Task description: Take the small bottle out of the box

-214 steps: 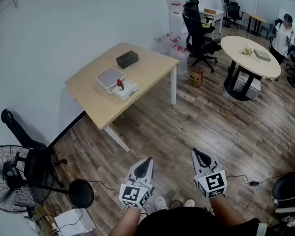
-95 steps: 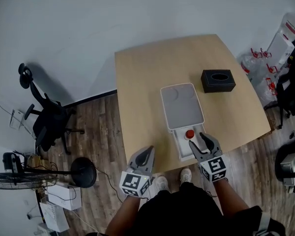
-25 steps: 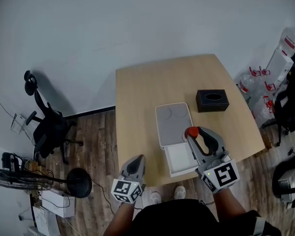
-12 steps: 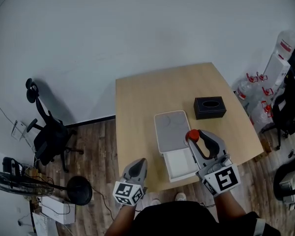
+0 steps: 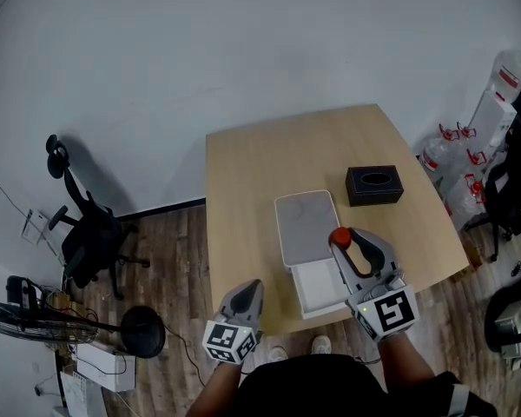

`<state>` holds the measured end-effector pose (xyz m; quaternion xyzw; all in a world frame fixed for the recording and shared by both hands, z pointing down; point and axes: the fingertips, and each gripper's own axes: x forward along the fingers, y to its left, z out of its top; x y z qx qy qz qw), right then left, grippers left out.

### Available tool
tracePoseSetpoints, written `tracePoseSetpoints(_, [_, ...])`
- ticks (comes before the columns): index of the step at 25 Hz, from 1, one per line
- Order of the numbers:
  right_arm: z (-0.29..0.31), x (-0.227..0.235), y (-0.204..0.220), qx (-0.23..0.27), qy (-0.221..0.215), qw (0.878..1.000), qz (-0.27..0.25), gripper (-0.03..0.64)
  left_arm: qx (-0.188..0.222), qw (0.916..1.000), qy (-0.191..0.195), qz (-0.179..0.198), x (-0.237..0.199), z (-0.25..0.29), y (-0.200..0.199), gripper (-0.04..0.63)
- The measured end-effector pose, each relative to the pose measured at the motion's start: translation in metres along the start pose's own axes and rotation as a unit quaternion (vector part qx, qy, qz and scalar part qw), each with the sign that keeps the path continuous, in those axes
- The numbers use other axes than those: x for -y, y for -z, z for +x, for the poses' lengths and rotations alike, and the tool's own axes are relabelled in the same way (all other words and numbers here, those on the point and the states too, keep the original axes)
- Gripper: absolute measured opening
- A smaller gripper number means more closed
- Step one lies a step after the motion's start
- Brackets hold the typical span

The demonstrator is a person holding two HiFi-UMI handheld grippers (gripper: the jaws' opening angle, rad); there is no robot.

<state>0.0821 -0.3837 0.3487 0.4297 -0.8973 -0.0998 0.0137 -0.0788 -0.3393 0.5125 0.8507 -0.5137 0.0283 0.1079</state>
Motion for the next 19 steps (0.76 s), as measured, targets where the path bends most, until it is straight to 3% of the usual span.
tracePoseSetpoints(9, [0.002, 0.003, 0.009, -0.006, 0.005, 1.000, 0.006, 0.141, -0.001, 1.0000, -0.004, 0.002, -0.003, -0.002, 0.000, 0.012])
tracePoseSetpoints(14, [0.004, 0.005, 0.022, -0.018, 0.011, 1.000, 0.008, 0.141, -0.008, 0.9997, 0.000, 0.021, 0.004, -0.002, 0.002, 0.012])
tracePoseSetpoints(19, [0.005, 0.007, 0.034, -0.025, 0.012, 1.000, 0.011, 0.141, 0.000, 0.9999, -0.004, 0.012, 0.004, 0.000, -0.004, 0.012])
